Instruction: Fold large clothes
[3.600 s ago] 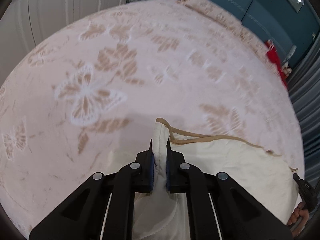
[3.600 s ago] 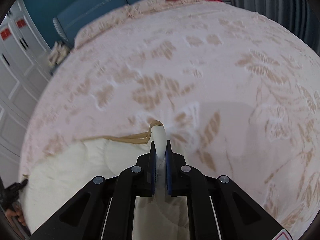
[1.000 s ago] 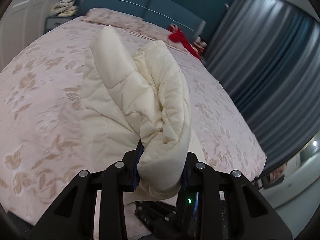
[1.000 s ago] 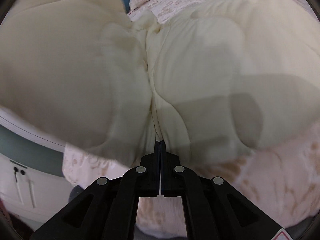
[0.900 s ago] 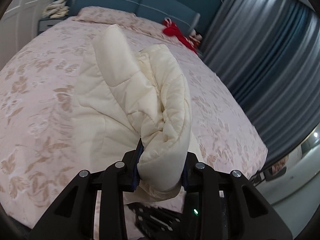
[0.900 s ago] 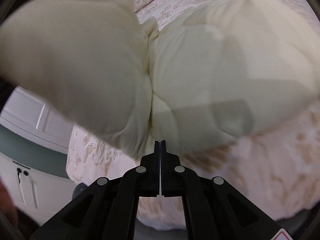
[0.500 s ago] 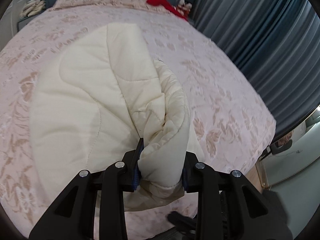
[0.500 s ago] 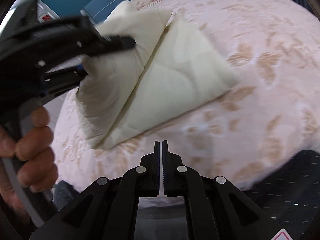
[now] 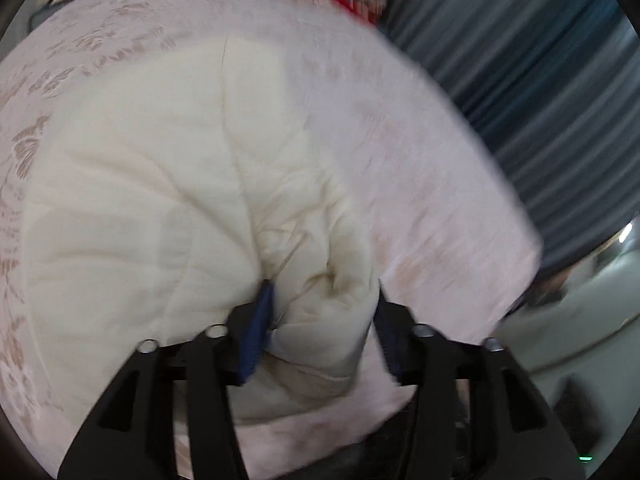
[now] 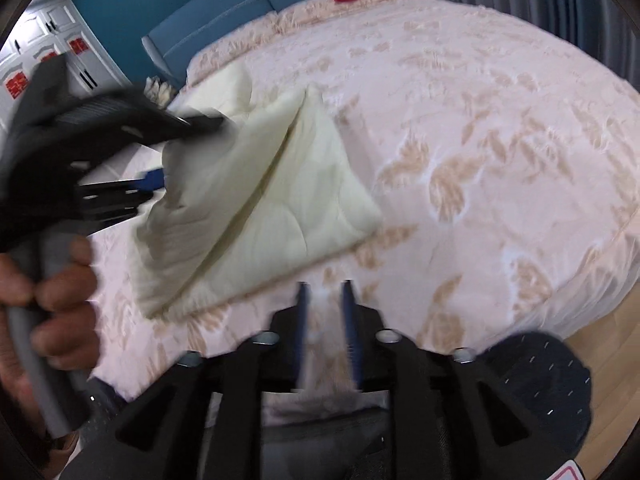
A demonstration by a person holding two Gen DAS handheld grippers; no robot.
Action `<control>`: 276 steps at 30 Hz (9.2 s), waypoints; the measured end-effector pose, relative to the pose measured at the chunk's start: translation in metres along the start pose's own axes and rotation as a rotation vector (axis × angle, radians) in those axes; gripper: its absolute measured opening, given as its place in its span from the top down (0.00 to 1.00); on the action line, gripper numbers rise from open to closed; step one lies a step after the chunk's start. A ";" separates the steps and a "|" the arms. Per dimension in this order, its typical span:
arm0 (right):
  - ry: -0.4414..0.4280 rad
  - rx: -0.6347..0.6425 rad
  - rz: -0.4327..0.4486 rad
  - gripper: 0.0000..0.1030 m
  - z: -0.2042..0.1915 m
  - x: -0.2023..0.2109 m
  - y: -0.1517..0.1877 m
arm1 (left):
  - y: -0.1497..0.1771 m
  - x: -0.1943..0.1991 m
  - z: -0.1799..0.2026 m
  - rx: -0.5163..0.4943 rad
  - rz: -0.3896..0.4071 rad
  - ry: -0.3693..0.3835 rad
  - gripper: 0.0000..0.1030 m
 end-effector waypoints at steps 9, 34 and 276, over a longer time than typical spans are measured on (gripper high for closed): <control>-0.090 0.116 0.136 0.35 -0.079 0.009 -0.073 | -0.091 0.118 -0.035 0.071 0.304 -0.039 0.37; -0.062 -0.058 -0.059 1.00 0.019 -0.062 -0.048 | -0.110 -0.059 -0.021 -0.152 -0.014 -0.220 0.67; -0.058 0.276 -0.183 0.96 -0.211 -0.120 -0.028 | 0.039 0.142 -0.233 0.199 0.088 -0.454 0.32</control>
Point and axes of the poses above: each gripper's, at about its wrist camera, not at the fingertips, and x roughly against the way its jaws point, z to its right, y to its underside, the point moved 9 cm from there along -x, roughly the way its jaws point, and after that the axes turned 1 degree about -z, right-handed, at the moved point
